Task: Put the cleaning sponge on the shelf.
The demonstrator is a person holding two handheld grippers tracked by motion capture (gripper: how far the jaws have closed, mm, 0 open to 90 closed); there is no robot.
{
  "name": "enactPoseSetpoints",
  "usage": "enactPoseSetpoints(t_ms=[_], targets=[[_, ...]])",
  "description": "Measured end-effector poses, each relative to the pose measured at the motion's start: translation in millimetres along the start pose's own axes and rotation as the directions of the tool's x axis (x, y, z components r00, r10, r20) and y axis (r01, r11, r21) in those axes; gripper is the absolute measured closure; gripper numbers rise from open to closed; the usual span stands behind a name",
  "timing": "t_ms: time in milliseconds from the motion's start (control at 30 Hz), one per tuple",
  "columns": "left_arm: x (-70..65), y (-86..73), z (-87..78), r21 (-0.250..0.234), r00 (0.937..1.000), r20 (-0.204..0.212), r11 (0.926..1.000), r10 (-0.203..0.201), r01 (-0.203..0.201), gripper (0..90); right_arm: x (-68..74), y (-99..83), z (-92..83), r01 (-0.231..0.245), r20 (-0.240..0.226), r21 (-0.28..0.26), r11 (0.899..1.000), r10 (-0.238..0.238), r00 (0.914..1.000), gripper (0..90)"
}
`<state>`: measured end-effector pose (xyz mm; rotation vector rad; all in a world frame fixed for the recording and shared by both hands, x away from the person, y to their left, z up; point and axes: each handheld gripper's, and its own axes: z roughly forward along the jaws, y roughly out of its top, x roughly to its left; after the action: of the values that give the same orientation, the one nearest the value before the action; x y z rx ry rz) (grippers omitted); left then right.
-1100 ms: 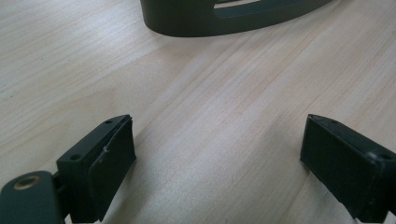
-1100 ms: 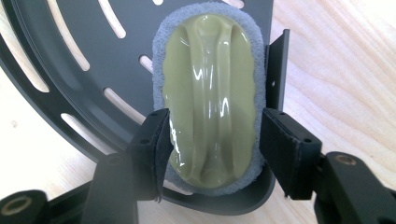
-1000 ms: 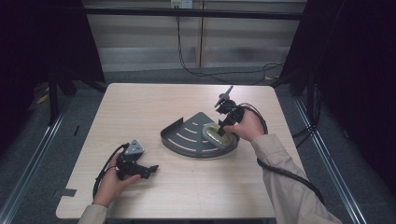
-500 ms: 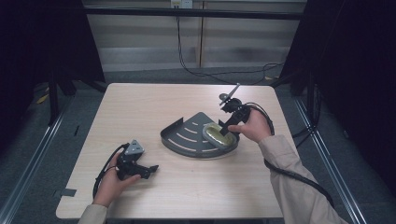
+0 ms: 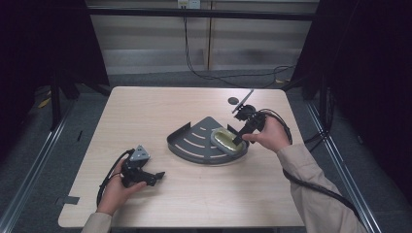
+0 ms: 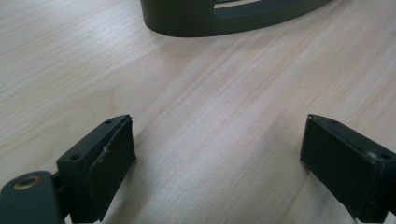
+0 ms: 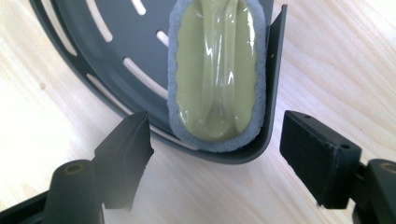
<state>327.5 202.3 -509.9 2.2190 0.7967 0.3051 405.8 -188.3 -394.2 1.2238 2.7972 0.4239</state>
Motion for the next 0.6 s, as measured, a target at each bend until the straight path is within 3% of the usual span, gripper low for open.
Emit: enactPoseSetpoints(t_ms=[600], targets=[[0.3, 0.0, -0.3, 0.005, 1.0, 0.001, 1.0, 0.005, -0.005, 9.5, 2.3, -33.5, -8.0, 0.06, -0.026, 0.011, 0.998, -0.059, 0.9979, 24.1]])
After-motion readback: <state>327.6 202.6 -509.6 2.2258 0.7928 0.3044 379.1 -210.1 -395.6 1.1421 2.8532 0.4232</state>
